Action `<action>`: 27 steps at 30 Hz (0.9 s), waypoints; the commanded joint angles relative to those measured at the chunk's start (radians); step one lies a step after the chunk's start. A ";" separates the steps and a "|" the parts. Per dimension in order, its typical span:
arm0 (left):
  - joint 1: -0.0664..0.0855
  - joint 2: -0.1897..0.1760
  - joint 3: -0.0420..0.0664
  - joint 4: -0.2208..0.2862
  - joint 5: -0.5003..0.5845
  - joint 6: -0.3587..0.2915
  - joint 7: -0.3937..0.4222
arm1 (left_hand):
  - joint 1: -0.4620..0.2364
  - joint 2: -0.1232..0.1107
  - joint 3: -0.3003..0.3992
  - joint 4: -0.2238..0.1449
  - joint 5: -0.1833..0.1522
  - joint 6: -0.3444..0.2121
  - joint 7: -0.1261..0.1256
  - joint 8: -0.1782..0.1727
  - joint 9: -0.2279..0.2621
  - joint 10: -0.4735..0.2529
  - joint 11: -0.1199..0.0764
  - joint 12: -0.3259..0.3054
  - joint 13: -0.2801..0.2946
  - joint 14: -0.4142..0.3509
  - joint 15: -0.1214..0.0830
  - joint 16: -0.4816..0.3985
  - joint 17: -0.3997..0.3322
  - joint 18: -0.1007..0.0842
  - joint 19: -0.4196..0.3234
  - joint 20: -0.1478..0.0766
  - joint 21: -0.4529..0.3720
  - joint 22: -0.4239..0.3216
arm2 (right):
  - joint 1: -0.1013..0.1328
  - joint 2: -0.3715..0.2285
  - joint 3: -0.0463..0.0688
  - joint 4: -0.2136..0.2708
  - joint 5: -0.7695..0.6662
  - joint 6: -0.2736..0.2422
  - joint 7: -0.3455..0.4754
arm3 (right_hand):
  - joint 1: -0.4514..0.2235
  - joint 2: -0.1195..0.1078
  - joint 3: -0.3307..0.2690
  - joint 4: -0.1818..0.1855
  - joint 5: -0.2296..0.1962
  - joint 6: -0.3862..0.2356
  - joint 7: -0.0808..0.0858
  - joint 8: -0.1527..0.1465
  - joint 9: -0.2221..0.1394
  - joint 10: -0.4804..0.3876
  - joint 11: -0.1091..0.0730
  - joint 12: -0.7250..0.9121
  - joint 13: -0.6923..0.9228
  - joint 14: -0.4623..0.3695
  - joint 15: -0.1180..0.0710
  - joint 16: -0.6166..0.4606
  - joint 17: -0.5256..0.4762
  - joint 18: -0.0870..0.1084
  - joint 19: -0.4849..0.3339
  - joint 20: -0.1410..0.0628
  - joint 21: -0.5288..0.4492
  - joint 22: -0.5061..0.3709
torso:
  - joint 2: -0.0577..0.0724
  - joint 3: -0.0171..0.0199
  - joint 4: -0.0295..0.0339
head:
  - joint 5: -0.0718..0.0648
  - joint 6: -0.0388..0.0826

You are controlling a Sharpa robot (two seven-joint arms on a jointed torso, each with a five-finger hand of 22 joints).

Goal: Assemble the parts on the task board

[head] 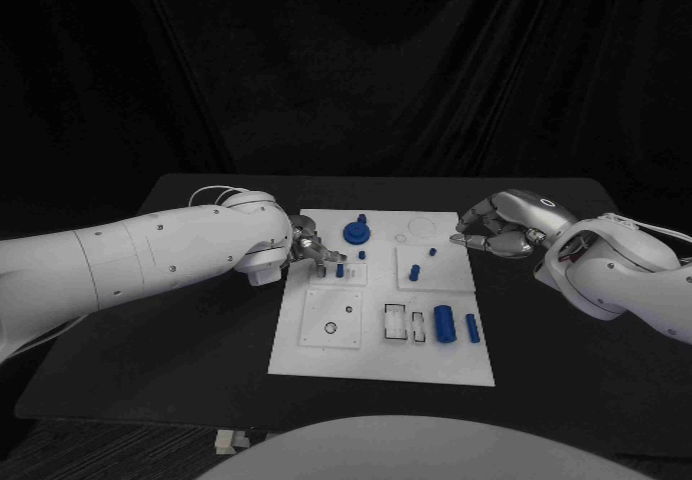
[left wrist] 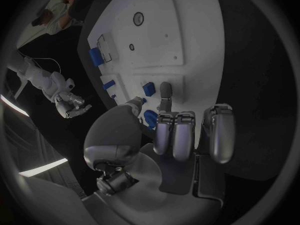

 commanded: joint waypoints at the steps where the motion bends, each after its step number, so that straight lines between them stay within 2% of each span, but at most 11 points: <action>1: 0.004 -0.004 0.000 0.009 0.000 -0.019 0.007 | 0.009 0.001 -0.006 -0.002 0.001 0.003 0.000 0.005 0.001 0.103 0.000 0.003 0.261 0.106 -0.001 0.003 0.263 0.014 0.004 -0.002 0.000 0.161 | -0.003 -0.001 0.001 0.000 -0.002 -0.004 -0.013 | 0.008 0.002 -0.001 -0.002 0.004 -0.001 0.002 -0.005 0.002 0.103 0.006 0.003 0.263 0.107 0.008 0.003 0.263 0.011 -0.004 0.002 -0.006 0.184 | -0.001 0.0006 -0.0005 | -0.001 0.000; 5: 0.008 -0.017 0.001 0.025 0.000 -0.039 0.023 | 0.008 0.004 -0.010 0.003 0.000 0.000 0.001 0.003 0.001 0.103 0.000 0.003 0.261 0.106 -0.001 0.003 0.263 0.013 0.005 -0.003 0.001 0.162 | -0.003 -0.005 0.001 0.001 -0.002 -0.007 -0.013 | 0.007 0.002 -0.002 -0.001 0.004 -0.001 0.002 -0.005 0.002 0.103 0.006 0.003 0.263 0.107 0.008 0.003 0.263 0.011 -0.004 0.002 -0.006 0.184 | -0.001 0.0010 -0.0001 | -0.003 0.000; 7: 0.016 -0.025 0.001 0.035 0.000 -0.049 0.035 | 0.019 0.007 -0.016 0.003 0.002 0.010 -0.003 0.011 0.008 0.103 -0.002 0.003 0.261 0.106 -0.003 0.003 0.263 0.011 0.012 -0.004 0.008 0.168 | -0.003 -0.006 0.001 0.002 -0.002 -0.009 -0.012 | 0.006 0.002 -0.003 0.000 0.004 -0.001 0.002 -0.005 0.002 0.103 0.006 0.003 0.263 0.107 0.008 0.003 0.263 0.011 -0.004 0.002 -0.006 0.184 | -0.001 0.0010 -0.0003 | -0.003 0.000; 11: 0.041 -0.039 0.001 0.049 0.000 -0.041 0.043 | 0.042 0.013 -0.025 0.000 0.009 0.016 -0.009 0.025 0.022 0.103 -0.007 0.003 0.261 0.106 -0.007 0.003 0.263 0.008 0.022 -0.008 0.016 0.175 | -0.003 -0.008 0.001 0.001 -0.002 -0.009 -0.013 | 0.005 0.002 -0.004 0.001 0.004 -0.001 0.003 -0.006 0.002 0.103 0.006 0.003 0.263 0.107 0.008 0.003 0.263 0.011 -0.004 0.002 -0.007 0.184 | 0.000 0.0005 -0.0009 | -0.002 0.000; 13: 0.058 -0.044 0.001 0.050 0.000 -0.014 0.035 | 0.074 0.017 -0.028 -0.011 0.024 0.012 -0.012 0.032 0.032 0.103 -0.010 0.003 0.261 0.106 -0.010 0.003 0.263 0.008 0.025 -0.011 0.018 0.178 | -0.003 -0.007 0.001 0.001 -0.002 -0.009 -0.013 | 0.005 0.002 -0.004 0.001 0.004 -0.001 0.003 -0.006 0.002 0.103 0.006 0.003 0.263 0.107 0.008 0.003 0.263 0.011 -0.004 0.002 -0.007 0.184 | 0.001 0.0002 -0.0002 | -0.003 0.000; 15: 0.073 -0.048 0.001 0.045 0.000 0.025 0.023 | 0.083 0.017 -0.030 -0.014 0.025 0.009 -0.012 0.033 0.035 0.103 -0.011 0.003 0.261 0.106 -0.011 0.003 0.263 0.008 0.024 -0.012 0.017 0.178 | -0.003 -0.007 0.001 0.000 -0.002 -0.008 -0.014 | 0.005 0.002 -0.004 0.001 0.004 -0.001 0.003 -0.006 0.002 0.103 0.006 0.003 0.263 0.107 0.008 0.003 0.263 0.011 -0.004 0.002 -0.007 0.184 | 0.001 0.0003 0.0001 | -0.004 0.000; 18: 0.088 -0.046 0.001 0.026 0.000 0.073 0.015 | 0.082 0.015 -0.042 -0.006 0.014 0.004 -0.010 0.034 0.038 0.103 -0.010 0.003 0.261 0.106 -0.010 0.003 0.263 0.008 0.023 -0.012 0.015 0.177 | -0.003 -0.006 0.001 0.000 -0.002 -0.013 -0.009 | 0.004 0.002 -0.004 0.001 0.004 -0.001 0.003 -0.006 0.002 0.103 0.006 0.003 0.263 0.107 0.008 0.003 0.263 0.011 -0.003 0.002 -0.004 0.185 | 0.001 0.0003 0.0002 | -0.003 0.000; 21: 0.096 -0.034 0.001 -0.006 0.000 0.098 0.015 | 0.080 0.013 -0.066 0.010 0.002 -0.014 -0.006 0.041 0.055 0.103 -0.007 0.003 0.261 0.106 -0.009 0.003 0.263 0.007 0.026 -0.011 0.017 0.181 | -0.003 -0.006 0.001 0.005 -0.002 -0.022 0.000 | 0.004 0.003 -0.004 0.002 0.004 0.000 0.002 -0.005 0.002 0.103 0.006 0.003 0.263 0.107 0.008 0.003 0.263 0.009 0.001 0.002 0.002 0.187 | 0.001 -0.0002 -0.0003 | -0.002 0.000; 25: 0.101 -0.003 0.001 -0.071 0.000 0.120 0.022 | 0.107 0.027 -0.097 0.014 0.004 -0.057 -0.005 0.096 0.128 0.103 -0.005 0.003 0.261 0.106 -0.007 0.003 0.263 0.005 0.032 -0.009 0.022 0.188 | -0.003 -0.008 0.001 0.011 -0.002 -0.026 0.002 | 0.004 0.004 -0.005 0.004 0.007 0.005 0.001 -0.004 0.004 0.103 0.004 0.003 0.263 0.107 0.007 0.003 0.263 0.003 0.016 0.002 0.032 0.196 | 0.000 0.0008 -0.0006 | -0.003 0.000; 27: 0.102 0.012 0.001 -0.102 0.000 0.127 0.025 | 0.109 0.028 -0.099 0.014 0.005 -0.059 -0.006 0.100 0.134 0.103 -0.006 0.003 0.261 0.106 -0.007 0.003 0.263 0.005 0.034 -0.009 0.024 0.189 | -0.003 -0.007 0.001 0.012 -0.002 -0.025 0.001 | 0.004 0.004 -0.006 0.004 0.007 0.005 0.000 -0.004 0.004 0.103 0.004 0.003 0.263 0.107 0.007 0.003 0.263 0.002 0.017 0.002 0.035 0.198 | -0.001 0.0011 0.0000 | -0.003 0.000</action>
